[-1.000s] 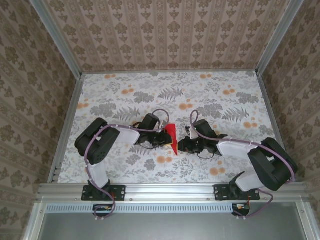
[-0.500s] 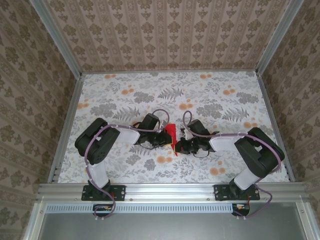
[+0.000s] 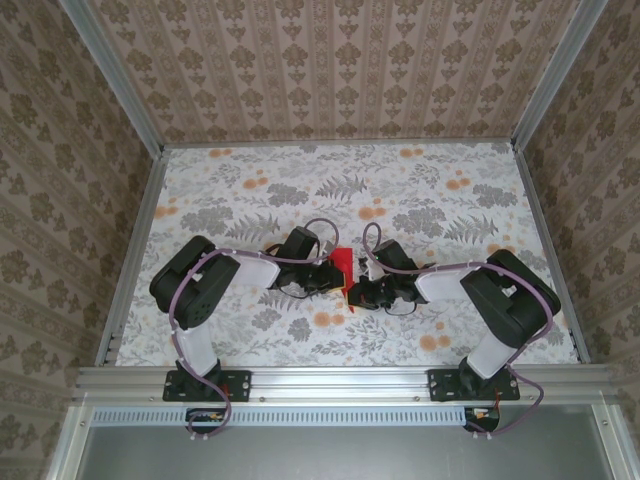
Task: Fold a paper plane with a square sheet of paper (pick it up from the middle)
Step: Fold the wing for the fifth time at the center of the table.
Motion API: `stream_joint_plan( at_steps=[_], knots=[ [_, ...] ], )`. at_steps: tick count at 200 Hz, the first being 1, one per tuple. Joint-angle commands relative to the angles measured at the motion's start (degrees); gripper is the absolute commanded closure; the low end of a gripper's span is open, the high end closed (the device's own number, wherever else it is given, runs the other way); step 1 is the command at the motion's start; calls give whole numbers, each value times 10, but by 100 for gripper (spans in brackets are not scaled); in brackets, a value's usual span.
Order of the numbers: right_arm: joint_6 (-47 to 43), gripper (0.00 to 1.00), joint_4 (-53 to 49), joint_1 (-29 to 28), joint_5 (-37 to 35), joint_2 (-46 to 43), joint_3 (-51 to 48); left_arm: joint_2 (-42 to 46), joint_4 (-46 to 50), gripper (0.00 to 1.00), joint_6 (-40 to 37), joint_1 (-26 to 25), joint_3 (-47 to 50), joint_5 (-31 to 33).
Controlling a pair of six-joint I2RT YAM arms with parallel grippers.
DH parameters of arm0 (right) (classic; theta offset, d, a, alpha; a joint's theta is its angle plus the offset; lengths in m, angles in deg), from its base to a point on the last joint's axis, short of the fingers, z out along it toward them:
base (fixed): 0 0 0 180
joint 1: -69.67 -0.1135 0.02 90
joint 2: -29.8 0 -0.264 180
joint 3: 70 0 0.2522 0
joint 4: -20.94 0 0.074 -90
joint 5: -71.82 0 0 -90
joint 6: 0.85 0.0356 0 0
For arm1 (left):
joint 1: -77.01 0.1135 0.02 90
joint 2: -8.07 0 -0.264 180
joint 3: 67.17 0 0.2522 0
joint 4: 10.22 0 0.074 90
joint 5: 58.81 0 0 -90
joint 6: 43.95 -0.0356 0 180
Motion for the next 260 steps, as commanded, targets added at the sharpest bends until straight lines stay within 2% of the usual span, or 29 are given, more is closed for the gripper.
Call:
stream_joint_plan(
  at_steps=[1,33,79,105,131,162,207,260],
  knots=[
    [-14,91,-14,-12,13,20,-6,-11,36,91,-9,1,1,24],
    [-18,89,-18,-15,7,-2,-8,-8,37,91,-8,1,1,25],
    [-20,87,-73,-12,-66,-86,-12,-2,41,91,-10,3,3,27],
    [-23,80,-121,-13,-109,-91,-6,0,41,91,-9,3,3,27],
    [-16,76,-113,-16,-102,-79,-6,2,38,91,-9,3,3,25],
    [-11,76,-83,-22,-71,-57,0,2,38,91,-7,2,3,24],
    [-9,86,-64,-28,-49,-40,6,4,37,91,-5,2,5,25],
    [-18,83,-95,-29,-89,-79,1,11,40,91,-4,2,4,26]
  ],
)
